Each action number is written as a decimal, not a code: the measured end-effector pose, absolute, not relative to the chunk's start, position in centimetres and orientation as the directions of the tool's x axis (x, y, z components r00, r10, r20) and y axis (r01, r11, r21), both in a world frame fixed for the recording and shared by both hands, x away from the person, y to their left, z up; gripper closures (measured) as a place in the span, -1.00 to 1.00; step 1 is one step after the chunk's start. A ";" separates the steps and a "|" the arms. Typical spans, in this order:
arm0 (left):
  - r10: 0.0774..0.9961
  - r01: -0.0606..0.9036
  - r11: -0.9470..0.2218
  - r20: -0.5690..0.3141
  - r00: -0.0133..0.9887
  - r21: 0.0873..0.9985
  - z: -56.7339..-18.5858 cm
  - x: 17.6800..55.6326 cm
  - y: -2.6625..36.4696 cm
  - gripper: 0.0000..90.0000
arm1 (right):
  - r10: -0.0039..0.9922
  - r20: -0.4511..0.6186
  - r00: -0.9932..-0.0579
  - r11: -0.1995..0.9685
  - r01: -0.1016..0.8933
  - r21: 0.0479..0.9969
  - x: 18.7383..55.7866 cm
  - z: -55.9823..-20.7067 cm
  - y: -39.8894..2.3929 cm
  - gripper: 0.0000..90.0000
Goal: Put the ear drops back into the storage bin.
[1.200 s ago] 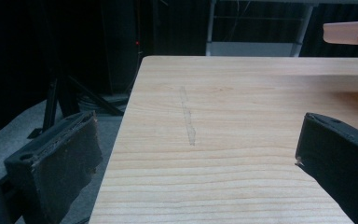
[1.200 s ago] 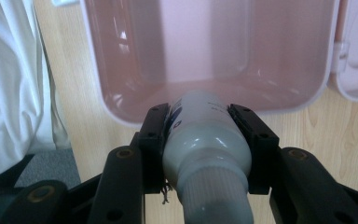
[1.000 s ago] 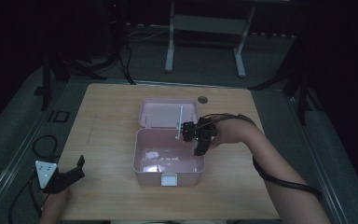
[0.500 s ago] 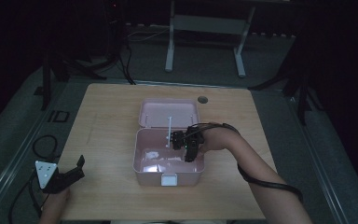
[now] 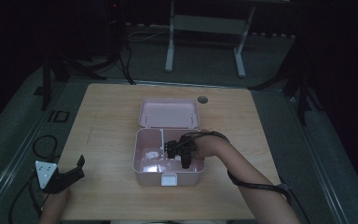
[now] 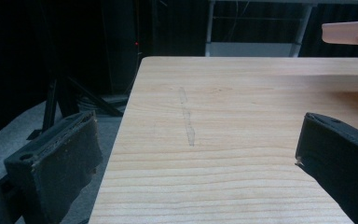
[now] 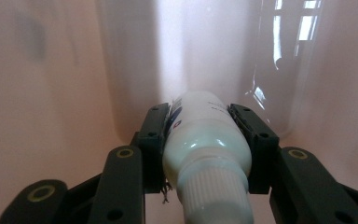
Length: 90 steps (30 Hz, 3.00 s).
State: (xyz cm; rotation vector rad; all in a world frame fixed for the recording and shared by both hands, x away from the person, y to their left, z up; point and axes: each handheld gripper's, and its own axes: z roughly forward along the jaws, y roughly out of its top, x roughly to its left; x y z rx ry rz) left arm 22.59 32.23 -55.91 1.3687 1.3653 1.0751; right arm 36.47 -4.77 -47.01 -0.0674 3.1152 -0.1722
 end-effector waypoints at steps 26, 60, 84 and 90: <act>1.000 0.220 0.012 -0.017 0.017 0.975 -55.9 22.6 32.3 -0.99 | -0.037 -0.008 -0.999 0.984 -0.035 -0.173 36.7 -49.9 -4.0 0.26; 1.000 0.224 0.012 -0.016 0.015 0.974 -55.9 22.6 32.2 -0.99 | 0.061 -0.071 -0.996 0.998 0.059 0.028 36.8 -37.7 -9.4 0.18; 1.000 0.225 0.013 -0.017 0.015 0.974 -55.9 22.6 32.2 -0.99 | 0.350 -0.055 -0.935 0.934 0.345 0.093 39.8 -44.2 -18.1 -0.06; 1.000 0.225 0.011 -0.015 0.016 0.974 -55.9 22.6 32.2 -0.99 | 0.430 -0.043 -0.902 0.899 0.423 0.114 40.5 -46.6 -20.2 -0.12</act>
